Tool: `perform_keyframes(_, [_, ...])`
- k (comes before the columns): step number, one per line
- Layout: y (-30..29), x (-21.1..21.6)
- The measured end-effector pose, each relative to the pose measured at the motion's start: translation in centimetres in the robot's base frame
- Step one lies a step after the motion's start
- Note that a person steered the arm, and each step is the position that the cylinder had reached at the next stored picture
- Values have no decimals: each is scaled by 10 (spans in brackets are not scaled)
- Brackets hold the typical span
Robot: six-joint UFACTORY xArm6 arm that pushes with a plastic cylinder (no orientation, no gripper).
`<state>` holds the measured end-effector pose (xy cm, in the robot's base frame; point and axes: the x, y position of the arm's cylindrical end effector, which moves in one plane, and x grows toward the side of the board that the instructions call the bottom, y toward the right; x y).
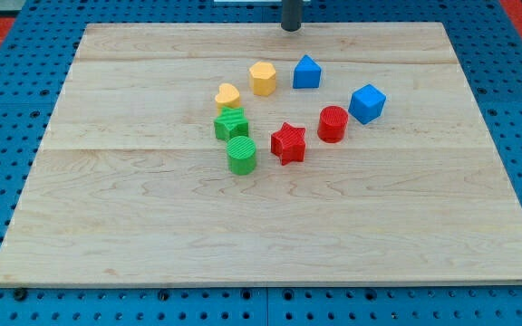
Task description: Move the blue cube closer to the red star
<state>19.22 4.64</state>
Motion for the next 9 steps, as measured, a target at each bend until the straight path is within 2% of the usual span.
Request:
perform_keyframes(1, [5, 0])
perform_keyframes(2, [27, 22])
perform_keyframes(3, [65, 80])
perform_keyframes(4, [69, 166])
perform_keyframes(5, [83, 173])
perform_keyframes(6, [131, 153])
perform_keyframes(7, [190, 157])
perform_keyframes(8, [204, 213])
perform_keyframes(9, [154, 242])
